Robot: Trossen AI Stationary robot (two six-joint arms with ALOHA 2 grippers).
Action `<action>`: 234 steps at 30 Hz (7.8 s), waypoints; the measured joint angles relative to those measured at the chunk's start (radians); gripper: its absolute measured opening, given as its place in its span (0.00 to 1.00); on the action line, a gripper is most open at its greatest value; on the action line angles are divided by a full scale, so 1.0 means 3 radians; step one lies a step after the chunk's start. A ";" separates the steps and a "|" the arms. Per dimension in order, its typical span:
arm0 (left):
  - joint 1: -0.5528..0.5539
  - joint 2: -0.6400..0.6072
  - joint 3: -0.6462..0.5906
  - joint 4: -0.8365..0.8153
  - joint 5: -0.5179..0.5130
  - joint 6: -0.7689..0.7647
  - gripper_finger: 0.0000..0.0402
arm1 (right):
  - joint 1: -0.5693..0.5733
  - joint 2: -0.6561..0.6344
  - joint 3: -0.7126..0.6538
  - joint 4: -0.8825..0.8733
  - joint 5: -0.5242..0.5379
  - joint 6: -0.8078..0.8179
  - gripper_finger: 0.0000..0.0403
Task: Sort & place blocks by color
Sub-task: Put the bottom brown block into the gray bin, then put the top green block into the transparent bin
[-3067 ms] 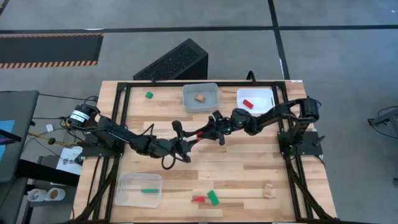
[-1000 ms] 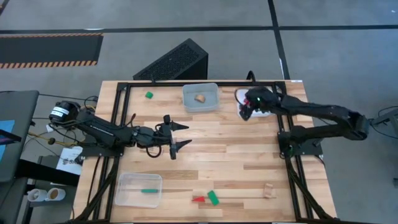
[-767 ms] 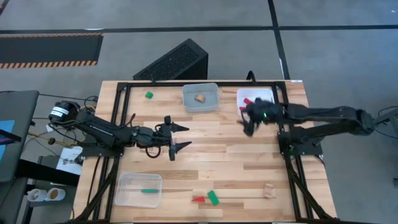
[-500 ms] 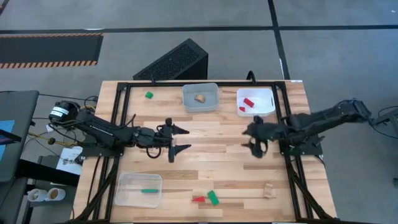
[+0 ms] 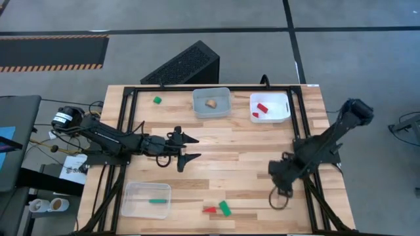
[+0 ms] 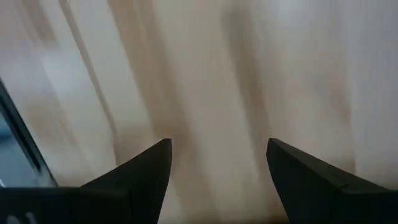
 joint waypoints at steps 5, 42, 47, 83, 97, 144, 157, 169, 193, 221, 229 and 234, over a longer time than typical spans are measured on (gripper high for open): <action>0.0001 0.0001 0.0000 0.0004 0.0032 0.0026 0.69 | 0.0373 0.0392 0.0166 0.0120 -0.0356 0.0310 0.71; -0.0004 0.0000 0.0000 -0.0083 -0.0044 0.0016 0.69 | -0.0072 0.0502 -0.0179 0.1027 0.0308 -0.0065 0.07; -0.0004 0.0000 0.0000 -0.0085 -0.0069 0.0048 0.69 | -0.0703 0.0456 -0.0179 0.1304 0.0611 -0.0816 0.03; -0.0004 0.0020 0.0001 -0.0235 -0.0375 0.0200 0.69 | -0.4153 0.1889 0.0326 0.4993 -0.0403 -0.2489 0.07; -0.0004 0.0020 0.0001 -0.0279 -0.0469 0.0116 0.69 | -0.3928 0.1509 0.0542 0.4121 0.0026 -0.3263 0.42; 0.0599 -0.0093 0.0331 -0.1230 -0.0334 -0.0343 0.58 | -0.2858 -0.0736 -0.1541 0.5178 0.0373 -0.3164 0.35; 0.2437 -0.0060 0.0885 -0.2880 0.0788 0.0149 0.58 | -0.2858 -0.0735 -0.1541 0.5248 0.0364 -0.3148 0.35; 0.3504 0.0702 0.1987 -0.4578 0.0756 0.0789 0.58 | -0.2685 -0.0735 -0.1541 0.5542 0.0364 -0.3086 0.33; 0.3835 0.1690 0.2363 -0.5051 -0.0002 0.1742 0.58 | -0.2132 -0.0734 -0.1541 0.5286 0.0669 -0.3077 0.33; 0.3593 0.1597 0.2359 -0.4639 0.0109 0.2769 0.53 | -0.1977 -0.0734 -0.1541 0.5173 0.0835 -0.2845 0.33; 0.3608 0.1602 0.2320 -0.4676 0.0011 0.3048 0.53 | -0.1964 -0.0734 -0.1541 0.5169 0.0836 -0.2843 0.33; 0.3638 0.1603 0.2319 -0.4671 0.0114 0.3059 0.58 | -0.1964 -0.0734 -0.1541 0.5169 0.0835 -0.2843 0.33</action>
